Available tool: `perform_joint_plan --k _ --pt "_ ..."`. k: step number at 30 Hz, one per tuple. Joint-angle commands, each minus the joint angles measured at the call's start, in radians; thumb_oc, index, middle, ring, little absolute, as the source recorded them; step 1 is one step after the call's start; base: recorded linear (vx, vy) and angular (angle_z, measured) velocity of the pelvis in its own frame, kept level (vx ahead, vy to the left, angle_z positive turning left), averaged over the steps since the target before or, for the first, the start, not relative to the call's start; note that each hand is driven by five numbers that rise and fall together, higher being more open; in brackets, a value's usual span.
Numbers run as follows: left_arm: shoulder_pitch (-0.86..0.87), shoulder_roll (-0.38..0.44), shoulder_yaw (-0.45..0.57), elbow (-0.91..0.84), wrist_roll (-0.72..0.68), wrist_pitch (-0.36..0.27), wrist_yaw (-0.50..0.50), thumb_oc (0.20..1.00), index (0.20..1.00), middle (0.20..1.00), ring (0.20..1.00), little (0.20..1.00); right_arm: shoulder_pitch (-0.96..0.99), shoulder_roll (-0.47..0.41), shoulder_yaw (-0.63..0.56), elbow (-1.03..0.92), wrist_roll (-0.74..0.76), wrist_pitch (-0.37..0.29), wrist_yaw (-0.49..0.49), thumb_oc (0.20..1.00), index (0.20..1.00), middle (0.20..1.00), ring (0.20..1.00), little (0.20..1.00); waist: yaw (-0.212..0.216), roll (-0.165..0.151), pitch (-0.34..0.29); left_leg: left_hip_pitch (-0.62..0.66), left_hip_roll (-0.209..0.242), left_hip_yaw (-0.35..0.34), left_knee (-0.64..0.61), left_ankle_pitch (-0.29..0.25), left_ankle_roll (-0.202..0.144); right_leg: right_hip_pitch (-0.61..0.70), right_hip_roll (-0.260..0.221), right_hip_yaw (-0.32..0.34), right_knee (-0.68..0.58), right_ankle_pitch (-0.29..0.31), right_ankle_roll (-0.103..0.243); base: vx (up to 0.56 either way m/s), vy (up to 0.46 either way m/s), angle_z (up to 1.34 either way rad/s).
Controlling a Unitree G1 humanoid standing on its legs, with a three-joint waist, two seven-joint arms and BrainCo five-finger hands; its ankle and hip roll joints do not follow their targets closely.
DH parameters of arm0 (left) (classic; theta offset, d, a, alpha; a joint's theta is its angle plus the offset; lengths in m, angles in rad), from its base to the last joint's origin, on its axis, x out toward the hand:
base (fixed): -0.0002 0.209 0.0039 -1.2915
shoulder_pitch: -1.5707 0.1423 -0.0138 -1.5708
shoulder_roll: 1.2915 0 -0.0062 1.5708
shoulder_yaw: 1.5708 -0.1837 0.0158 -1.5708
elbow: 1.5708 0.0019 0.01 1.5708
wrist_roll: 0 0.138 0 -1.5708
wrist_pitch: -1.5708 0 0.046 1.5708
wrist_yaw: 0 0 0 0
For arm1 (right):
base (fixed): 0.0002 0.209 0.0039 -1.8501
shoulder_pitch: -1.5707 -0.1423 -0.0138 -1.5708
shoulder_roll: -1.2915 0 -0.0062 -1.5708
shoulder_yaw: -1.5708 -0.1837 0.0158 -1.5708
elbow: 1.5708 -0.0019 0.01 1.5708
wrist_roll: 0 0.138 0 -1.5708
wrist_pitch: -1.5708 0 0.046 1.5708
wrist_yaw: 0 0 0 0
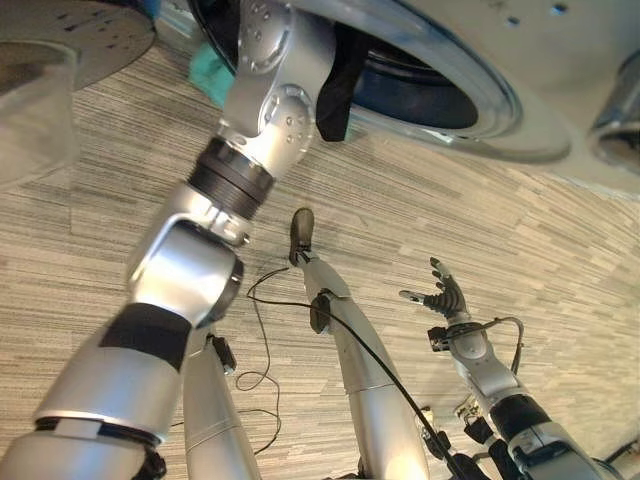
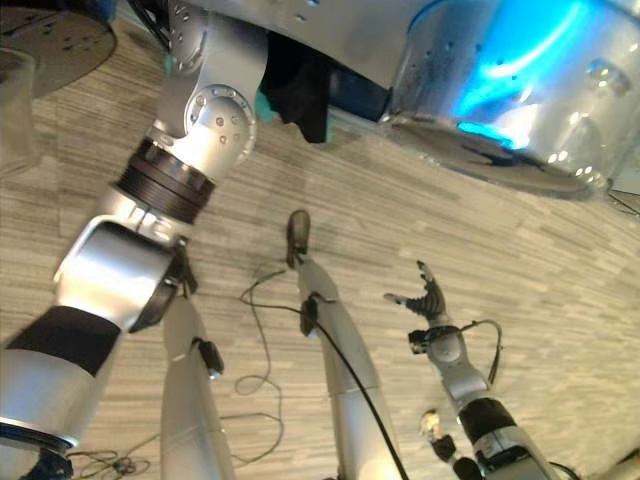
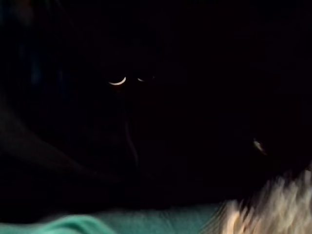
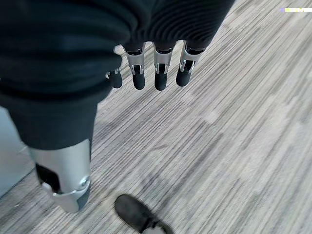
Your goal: Grab the laundry basket,head to the washer,open it,put in the laundry and shut it.
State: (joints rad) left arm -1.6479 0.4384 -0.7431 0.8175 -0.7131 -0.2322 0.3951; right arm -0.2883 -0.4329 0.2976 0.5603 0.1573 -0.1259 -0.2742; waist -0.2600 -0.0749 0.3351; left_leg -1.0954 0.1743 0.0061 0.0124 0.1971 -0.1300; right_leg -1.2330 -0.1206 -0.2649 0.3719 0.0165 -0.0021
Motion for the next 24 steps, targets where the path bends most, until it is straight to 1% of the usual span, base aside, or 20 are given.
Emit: perform_joint_plan --k 1,2,3,4,5,6,7,9,11,12,13,15,16,17,19,21,24 --pt "-0.135 -0.01 -0.108 -0.007 0.319 0.082 -0.147 1.0 1.0 1.0 1.0 1.0 0.08 -0.043 -0.049 -0.005 0.049 -0.019 0.035 1.0 1.0 1.0 1.0 1.0 -0.006 0.046 -0.017 0.115 0.086 0.005 0.132 -0.235 -0.015 -0.004 0.007 0.012 -0.005 -0.07 0.119 0.0 0.037 0.17" --pt "-0.139 -0.011 -0.11 -0.004 0.319 0.081 -0.148 1.0 1.0 1.0 1.0 1.0 0.078 -0.042 -0.049 -0.004 0.049 -0.019 0.035 1.0 1.0 1.0 1.0 1.0 -0.006 0.045 -0.016 0.113 0.085 0.004 0.134 -0.236 -0.015 -0.005 0.007 0.012 -0.004 -0.07 0.119 0.0 0.056 0.21" --pt "-0.177 0.011 -0.205 0.011 0.433 0.111 -0.202 1.0 1.0 1.0 1.0 1.0 0.076 -0.049 -0.052 0.001 0.055 -0.018 0.049 1.0 1.0 1.0 1.0 1.0 0.003 0.056 -0.019 0.105 0.078 0.003 0.136 -0.237 -0.012 -0.009 0.0 0.015 -0.003 -0.071 0.12 0.0 0.034 0.17" --pt "-0.179 0.01 -0.207 0.013 0.434 0.11 -0.203 1.0 1.0 1.0 1.0 1.0 0.074 -0.047 -0.053 0.002 0.055 -0.019 0.049 1.0 1.0 1.0 1.0 1.0 0.003 0.054 -0.018 0.104 0.078 0.003 0.137 -0.237 -0.012 -0.01 0.0 0.016 -0.002 -0.071 0.12 0.0 0.076 0.24" --pt "-0.241 0.048 -0.306 -0.018 0.581 0.127 -0.217 1.0 1.0 1.0 1.0 1.0 0.079 -0.06 -0.057 0.003 0.051 -0.019 0.065 1.0 1.0 1.0 1.0 1.0 0.013 0.064 -0.021 0.098 0.071 0.001 0.141 -0.24 -0.009 -0.014 -0.005 0.02 -0.001 -0.071 0.123 0.0 0.063 0.25" --pt "-0.278 0.06 -0.365 -0.024 0.676 0.146 -0.216 1.0 1.0 1.0 1.0 1.0 0.078 -0.064 -0.055 0.007 0.049 -0.017 0.072 1.0 1.0 1.0 1.0 1.0 0.02 0.068 -0.02 0.094 0.069 0.001 0.142 -0.241 -0.007 -0.017 -0.009 0.022 0.001 -0.073 0.125 0.0 0.078 0.25" --pt "-0.302 0.068 -0.397 -0.042 0.73 0.152 -0.205 1.0 1.0 1.0 1.0 1.0 0.077 -0.07 -0.054 0.008 0.048 -0.018 0.072 1.0 1.0 1.0 1.0 1.0 0.025 0.074 -0.021 0.092 0.068 0.001 0.143 -0.242 -0.006 -0.018 -0.013 0.024 0.001 -0.073 0.126 0.0 0.045 0.18" --pt "-0.314 0.082 -0.414 -0.1 0.792 0.161 -0.197 1.0 1.0 1.0 1.0 1.0 0.077 -0.068 -0.051 0.023 0.052 -0.019 0.072 1.0 1.0 1.0 1.0 1.0 0.034 0.08 -0.019 0.086 0.062 -0.002 0.15 -0.244 -0.004 -0.018 -0.02 0.025 0.006 -0.075 0.128 0.0 0.043 0.09" --pt "-0.306 0.091 -0.391 -0.17 0.803 0.156 -0.183 1.0 1.0 1.0 1.0 1.0 0.079 -0.064 -0.05 0.041 0.058 -0.02 0.07 1.0 1.0 1.0 1.0 1.0 0.048 0.087 -0.018 0.081 0.055 -0.008 0.156 -0.244 -0.002 -0.012 -0.027 0.025 0.005 -0.075 0.129 -0.01 0.035 0.04" --pt "-0.304 0.093 -0.389 -0.174 0.804 0.157 -0.183 1.0 1.0 1.0 1.0 1.0 0.079 -0.065 -0.049 0.041 0.059 -0.02 0.07 1.0 1.0 1.0 1.0 1.0 0.048 0.089 -0.018 0.081 0.055 -0.009 0.156 -0.244 -0.002 -0.012 -0.028 0.024 0.005 -0.075 0.129 -0.01 0.052 0.07" --pt "-0.272 0.097 -0.343 -0.236 0.809 0.16 -0.165 1.0 1.0 1.0 1.0 1.0 0.078 -0.062 -0.048 0.052 0.061 -0.023 0.068 1.0 1.0 1.0 1.0 1.0 0.06 0.098 -0.015 0.084 0.048 -0.014 0.156 -0.243 -0.001 -0.002 -0.033 0.024 0.002 -0.076 0.128 -0.01 0.03 0.06" --pt "-0.216 0.102 -0.271 -0.3 0.814 0.153 -0.123 1.0 1.0 1.0 1.0 1.0 0.052 -0.056 -0.039 0.067 0.063 -0.023 0.058 1.0 1.0 1.0 1.0 1.0 0.076 0.103 -0.011 0.083 0.039 -0.023 0.154 -0.239 0.001 0.009 -0.039 0.025 -0.006 -0.078 0.128 -0.01 0.018 0.07" --pt "-0.212 0.104 -0.268 -0.304 0.815 0.155 -0.123 1.0 1.0 1.0 1.0 1.0 0.051 -0.058 -0.037 0.068 0.064 -0.024 0.058 1.0 1.0 1.0 1.0 1.0 0.075 0.105 -0.012 0.084 0.039 -0.024 0.153 -0.238 0.001 0.01 -0.039 0.025 -0.006 -0.078 0.128 -0.02 0.029 0.06" --pt "-0.138 0.104 -0.202 -0.352 0.821 0.156 -0.099 1.0 1.0 1.0 1.0 1.0 0.02 -0.059 -0.023 0.078 0.06 -0.027 0.044 1.0 1.0 1.0 1.0 1.0 0.086 0.107 -0.005 0.087 0.031 -0.028 0.152 -0.234 0.001 0.021 -0.043 0.024 -0.012 -0.077 0.126 -0.02 0.03 0.07" --pt "-0.058 0.118 -0.147 -0.425 0.831 0.153 -0.092 1.0 1.0 1.0 1.0 1.0 0.002 -0.062 -0.024 0.068 0.048 -0.028 0.032 1.0 1.0 1.0 1.0 1.0 0.098 0.106 -0.001 0.09 0.022 -0.033 0.147 -0.231 0.002 0.03 -0.045 0.02 -0.016 -0.076 0.126 -0.01 0.025 0.1" --pt "0.06 0.138 -0.09 -0.516 0.822 0.147 -0.116 1.0 1.0 1.0 1.0 1.0 0.001 -0.059 -0.041 0.062 0.05 -0.026 0.02 1.0 1.0 1.0 1.0 1.0 0.108 0.108 0.002 0.097 0.014 -0.044 0.141 -0.225 0.001 0.047 -0.049 0.013 -0.025 -0.075 0.125 0.0 0.01 0.15" --pt "0.24 0.165 -0.017 -0.625 0.761 0.112 -0.153 1.0 1.0 1.0 1.0 1.0 -0.004 -0.043 -0.068 0.078 0.058 -0.021 0.007 1.0 1.0 1.0 1.0 1.0 0.132 0.11 0.011 0.103 0.004 -0.058 0.133 -0.217 0.001 0.067 -0.057 0.004 -0.028 -0.074 0.125 -0.01 0.001 0.17"
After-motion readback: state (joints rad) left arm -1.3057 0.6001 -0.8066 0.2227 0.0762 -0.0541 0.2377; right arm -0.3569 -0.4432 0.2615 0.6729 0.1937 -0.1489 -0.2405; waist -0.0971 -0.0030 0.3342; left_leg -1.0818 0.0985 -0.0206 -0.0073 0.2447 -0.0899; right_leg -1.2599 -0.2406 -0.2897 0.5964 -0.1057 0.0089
